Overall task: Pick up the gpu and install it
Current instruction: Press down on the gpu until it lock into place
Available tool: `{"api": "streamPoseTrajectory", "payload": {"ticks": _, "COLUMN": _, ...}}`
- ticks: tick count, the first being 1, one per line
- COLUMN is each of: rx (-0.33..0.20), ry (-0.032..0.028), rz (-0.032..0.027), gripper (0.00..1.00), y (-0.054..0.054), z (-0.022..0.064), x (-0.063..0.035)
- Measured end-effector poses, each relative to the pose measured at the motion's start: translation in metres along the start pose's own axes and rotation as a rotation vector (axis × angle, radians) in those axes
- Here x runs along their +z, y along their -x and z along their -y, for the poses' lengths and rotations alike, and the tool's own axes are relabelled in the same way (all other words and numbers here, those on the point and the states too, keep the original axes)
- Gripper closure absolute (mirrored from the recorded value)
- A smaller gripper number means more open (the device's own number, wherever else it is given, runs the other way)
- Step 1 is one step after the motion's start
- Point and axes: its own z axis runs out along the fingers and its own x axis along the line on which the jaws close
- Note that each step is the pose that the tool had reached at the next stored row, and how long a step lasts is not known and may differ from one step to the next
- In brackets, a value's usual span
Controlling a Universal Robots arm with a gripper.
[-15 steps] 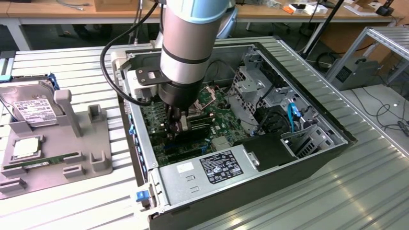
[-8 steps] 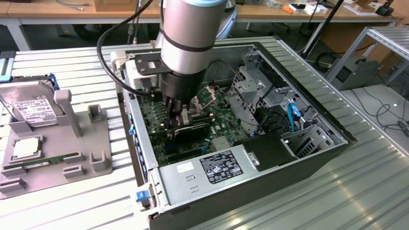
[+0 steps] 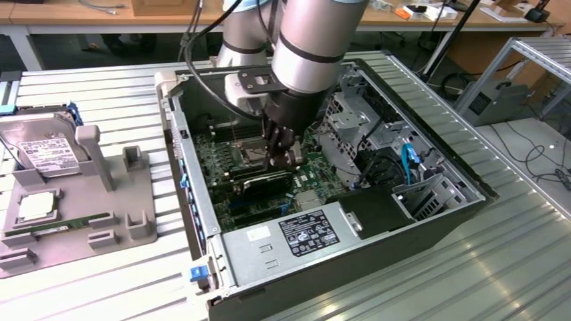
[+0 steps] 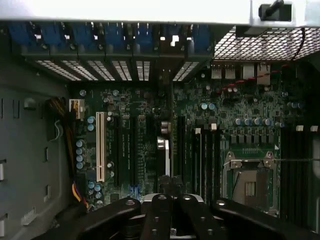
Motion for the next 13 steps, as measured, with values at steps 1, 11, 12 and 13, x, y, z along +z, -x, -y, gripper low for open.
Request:
{"api": "streamPoseTrajectory", "payload": {"ticks": 1, "rx": 0.0, "ry": 0.0002, "rz": -0.0002, "gripper": 0.89, "y": 0.0, "z": 0.002, "x": -0.003}}
{"api": "streamPoseTrajectory", "payload": {"ticks": 11, "rx": 0.0, "ry": 0.0, "rz": 0.0023, "gripper": 0.89, "y": 0.002, "z": 0.0018, "x": -0.0313}}
{"api": "streamPoseTrajectory", "payload": {"ticks": 12, "rx": 0.0, "ry": 0.0, "rz": 0.0023, "gripper": 0.89, "y": 0.002, "z": 0.0018, "x": -0.0313}}
{"api": "streamPoseTrajectory", "payload": {"ticks": 13, "rx": 0.0, "ry": 0.0, "rz": 0.0023, "gripper": 0.89, "y": 0.002, "z": 0.0018, "x": -0.0313}}
